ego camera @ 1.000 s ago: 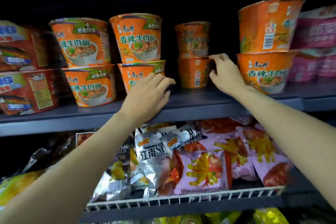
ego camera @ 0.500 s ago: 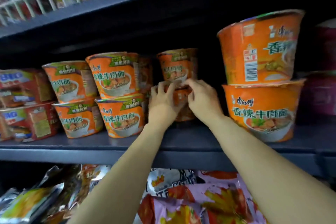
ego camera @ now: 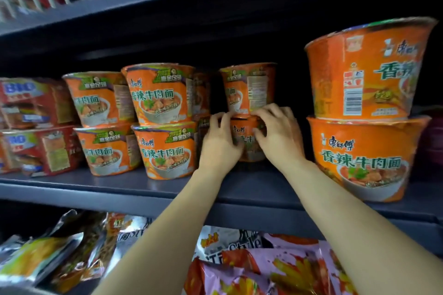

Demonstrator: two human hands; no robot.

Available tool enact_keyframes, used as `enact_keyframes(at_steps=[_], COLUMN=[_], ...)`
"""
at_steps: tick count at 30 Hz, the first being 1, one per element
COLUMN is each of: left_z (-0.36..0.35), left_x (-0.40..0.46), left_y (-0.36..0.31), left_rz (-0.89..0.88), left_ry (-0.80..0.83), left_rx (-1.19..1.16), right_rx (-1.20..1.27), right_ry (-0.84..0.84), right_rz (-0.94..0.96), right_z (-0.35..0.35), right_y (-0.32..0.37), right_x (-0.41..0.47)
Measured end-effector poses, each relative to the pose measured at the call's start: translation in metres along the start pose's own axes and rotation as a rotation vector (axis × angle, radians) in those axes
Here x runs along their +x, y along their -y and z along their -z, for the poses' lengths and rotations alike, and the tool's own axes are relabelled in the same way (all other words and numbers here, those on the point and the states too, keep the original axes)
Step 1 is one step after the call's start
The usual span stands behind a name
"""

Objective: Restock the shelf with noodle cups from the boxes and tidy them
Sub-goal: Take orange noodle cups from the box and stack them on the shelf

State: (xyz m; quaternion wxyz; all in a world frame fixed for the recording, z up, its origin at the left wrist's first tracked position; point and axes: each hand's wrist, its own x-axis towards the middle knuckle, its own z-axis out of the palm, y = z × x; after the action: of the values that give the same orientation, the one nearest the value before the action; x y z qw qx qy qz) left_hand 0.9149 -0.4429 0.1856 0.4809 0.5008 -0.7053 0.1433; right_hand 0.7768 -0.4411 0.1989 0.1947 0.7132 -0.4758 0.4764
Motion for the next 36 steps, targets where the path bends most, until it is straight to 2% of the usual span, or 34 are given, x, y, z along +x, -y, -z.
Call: enact_keyframes(at_steps=[4, 8, 10, 12, 16, 22, 26, 29, 34, 36], left_z=[-0.003, 0.0, 0.0, -0.001, -0.001, 0.004, 0.005, 0.006, 0.008, 0.007], left_x=[0.004, 0.002, 0.002, 0.002, 0.001, 0.006, 0.01, 0.009, 0.005, 0.005], left_y=[0.001, 0.006, 0.007, 0.005, 0.002, 0.009, 0.001, -0.001, 0.004, 0.005], left_rz=[0.064, -0.054, -0.082, -0.075, -0.052, -0.029, -0.008, -0.002, -0.023, 0.0], left_ry=[0.22, 0.114, 0.131, 0.178, 0.183, 0.21, 0.192, 0.169, 0.101, 0.121], left_rx=[-0.042, 0.083, 0.115, 0.168, 0.274, 0.263, 0.284, 0.282, 0.2, 0.198], right_rx=[-0.086, -0.095, -0.114, -0.088, -0.09, -0.458, -0.574, -0.514, -0.141, -0.114], right_ry=[0.097, 0.227, 0.261, 0.212, -0.063, 0.094, 0.04, 0.033, 0.111, 0.086], right_rz=[0.042, 0.003, -0.003, -0.044, -0.059, 0.183, 0.136, 0.021, -0.155, -0.21], right_z=[-0.008, -0.016, -0.017, -0.011, 0.004, -0.004, 0.001, 0.006, -0.002, -0.003], right_y=[0.013, 0.017, 0.014, 0.014, 0.031, 0.048, 0.042, 0.041, 0.035, 0.038], right_x=[0.007, 0.005, 0.005, 0.008, 0.034, 0.081, 0.094, 0.096, 0.094, 0.092])
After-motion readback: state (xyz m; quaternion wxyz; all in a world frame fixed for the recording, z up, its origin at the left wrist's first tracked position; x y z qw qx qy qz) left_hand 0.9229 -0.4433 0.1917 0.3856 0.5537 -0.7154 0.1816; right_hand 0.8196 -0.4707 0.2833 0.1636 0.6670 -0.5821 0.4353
